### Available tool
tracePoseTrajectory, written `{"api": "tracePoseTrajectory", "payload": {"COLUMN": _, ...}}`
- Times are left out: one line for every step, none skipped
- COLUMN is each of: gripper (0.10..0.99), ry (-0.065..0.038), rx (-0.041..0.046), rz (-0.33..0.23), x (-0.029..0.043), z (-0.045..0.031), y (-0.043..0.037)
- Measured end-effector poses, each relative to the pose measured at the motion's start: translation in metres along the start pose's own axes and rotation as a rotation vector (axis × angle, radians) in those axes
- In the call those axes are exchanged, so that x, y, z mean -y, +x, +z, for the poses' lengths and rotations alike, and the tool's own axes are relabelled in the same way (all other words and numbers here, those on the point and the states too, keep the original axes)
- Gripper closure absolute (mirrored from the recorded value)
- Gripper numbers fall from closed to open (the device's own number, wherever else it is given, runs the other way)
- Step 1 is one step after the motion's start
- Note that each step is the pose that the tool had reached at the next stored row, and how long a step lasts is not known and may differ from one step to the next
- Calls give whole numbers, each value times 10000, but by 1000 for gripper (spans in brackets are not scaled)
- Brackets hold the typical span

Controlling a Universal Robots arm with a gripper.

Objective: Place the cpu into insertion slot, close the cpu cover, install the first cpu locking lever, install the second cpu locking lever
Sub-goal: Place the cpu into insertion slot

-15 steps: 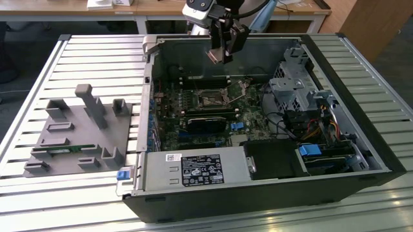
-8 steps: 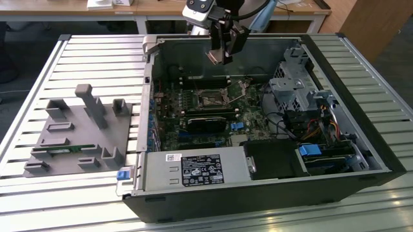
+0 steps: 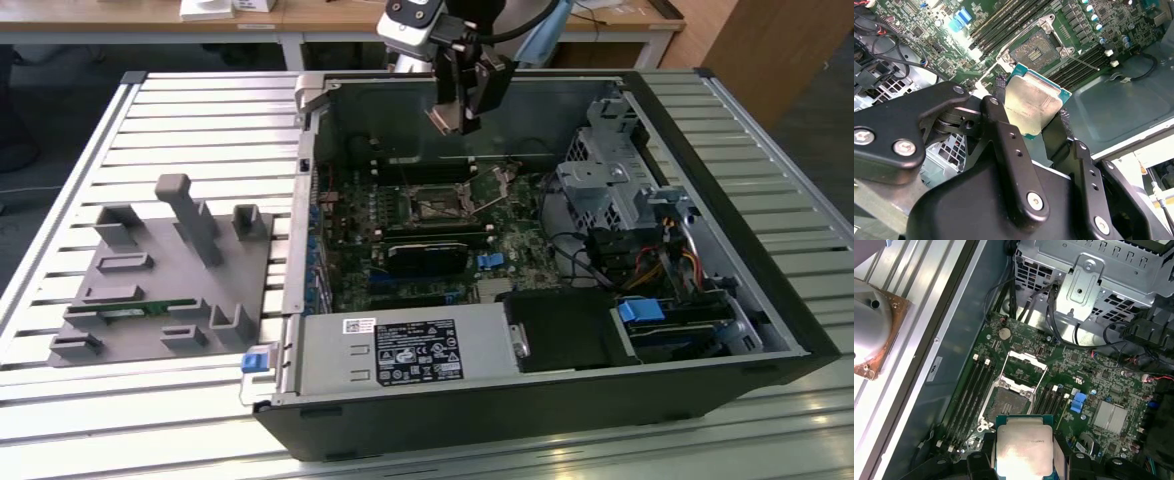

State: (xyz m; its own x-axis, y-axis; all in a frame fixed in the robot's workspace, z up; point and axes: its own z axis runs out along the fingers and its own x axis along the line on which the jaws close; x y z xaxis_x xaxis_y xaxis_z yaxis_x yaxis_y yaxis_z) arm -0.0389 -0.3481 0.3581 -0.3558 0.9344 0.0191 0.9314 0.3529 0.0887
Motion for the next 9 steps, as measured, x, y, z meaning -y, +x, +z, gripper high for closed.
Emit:
{"api": "tracePoseTrajectory", "payload": {"gripper": 545, "ry": 0, "rx": -1, "rz": 0, "x": 0, "z": 1, "y": 0}}
{"api": "tracePoseTrajectory", "payload": {"gripper": 545, "ry": -1, "rx": -1, "rz": 0, "x": 0, "z": 4, "y": 0}}
{"api": "tracePoseTrajectory", "payload": {"gripper": 545, "ry": 0, "rx": 0, "rz": 0, "x": 1, "z": 6, "y": 0}}
{"api": "tracePoseTrajectory", "payload": {"gripper": 545, "ry": -1, "rx": 0, "rz": 0, "x": 1, "z": 9, "y": 0}}
{"api": "tracePoseTrajectory", "payload": {"gripper": 545, "ry": 0, "rx": 0, "rz": 0, "x": 1, "z": 10, "y": 0}}
{"api": "tracePoseTrajectory", "payload": {"gripper": 545, "ry": 0, "rx": 0, "rz": 0, "x": 1, "z": 12, "y": 0}}
{"api": "tracePoseTrajectory", "payload": {"gripper": 545, "ry": 0, "rx": 0, "rz": 0, "x": 1, "z": 13, "y": 0}}
{"api": "tracePoseTrajectory", "payload": {"gripper": 545, "ry": -1, "rx": -1, "rz": 0, "x": 1, "z": 16, "y": 0}}
{"api": "tracePoseTrajectory", "payload": {"gripper": 545, "ry": -2, "rx": -2, "rz": 0, "x": 2, "z": 20, "y": 0}}
